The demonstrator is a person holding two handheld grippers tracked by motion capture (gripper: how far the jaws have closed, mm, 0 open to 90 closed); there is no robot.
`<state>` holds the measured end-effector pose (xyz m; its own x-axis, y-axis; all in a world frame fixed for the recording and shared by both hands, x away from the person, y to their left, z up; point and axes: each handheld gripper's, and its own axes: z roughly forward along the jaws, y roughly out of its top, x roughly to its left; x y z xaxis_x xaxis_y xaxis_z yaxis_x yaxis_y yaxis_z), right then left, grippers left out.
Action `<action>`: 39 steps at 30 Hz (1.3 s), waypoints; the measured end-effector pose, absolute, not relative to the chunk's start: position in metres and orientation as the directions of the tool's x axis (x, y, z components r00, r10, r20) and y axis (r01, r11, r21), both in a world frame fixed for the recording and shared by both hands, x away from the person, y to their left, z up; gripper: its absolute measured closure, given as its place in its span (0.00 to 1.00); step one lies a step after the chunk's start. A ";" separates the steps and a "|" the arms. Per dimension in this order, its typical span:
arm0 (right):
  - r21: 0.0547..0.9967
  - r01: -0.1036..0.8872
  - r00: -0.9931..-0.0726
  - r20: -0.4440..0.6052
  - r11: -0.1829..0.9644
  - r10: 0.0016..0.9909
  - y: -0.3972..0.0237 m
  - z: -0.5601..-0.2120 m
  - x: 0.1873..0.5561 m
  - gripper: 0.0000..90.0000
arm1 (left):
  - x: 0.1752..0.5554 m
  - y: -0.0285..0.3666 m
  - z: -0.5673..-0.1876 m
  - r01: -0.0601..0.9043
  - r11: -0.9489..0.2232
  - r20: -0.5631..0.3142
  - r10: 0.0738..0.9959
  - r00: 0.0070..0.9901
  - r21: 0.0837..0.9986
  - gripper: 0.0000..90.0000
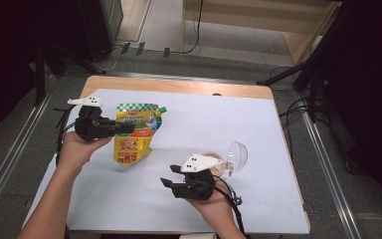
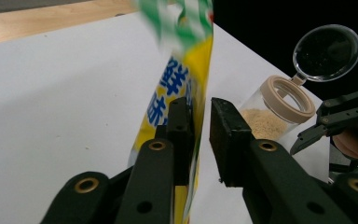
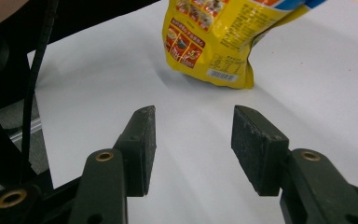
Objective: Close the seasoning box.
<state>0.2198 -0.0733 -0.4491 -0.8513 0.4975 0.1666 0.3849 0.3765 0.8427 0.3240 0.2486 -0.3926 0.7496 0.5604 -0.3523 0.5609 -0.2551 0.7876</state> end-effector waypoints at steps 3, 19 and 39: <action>0.841 0.383 -0.853 0.163 0.382 0.496 -0.072 -0.449 0.220 0.57 | 0.322 0.252 -0.389 0.556 -0.235 -0.360 0.554 0.751 0.798 0.82; 0.839 0.393 -0.847 0.171 0.376 0.503 -0.078 -0.444 0.221 0.59 | 0.309 0.254 -0.355 0.544 -0.253 -0.349 0.541 0.765 0.800 0.64; 0.826 0.455 -0.807 0.224 0.333 0.547 -0.114 -0.414 0.234 0.65 | 0.316 0.283 -0.341 0.592 -0.192 -0.341 0.663 0.667 0.783 0.59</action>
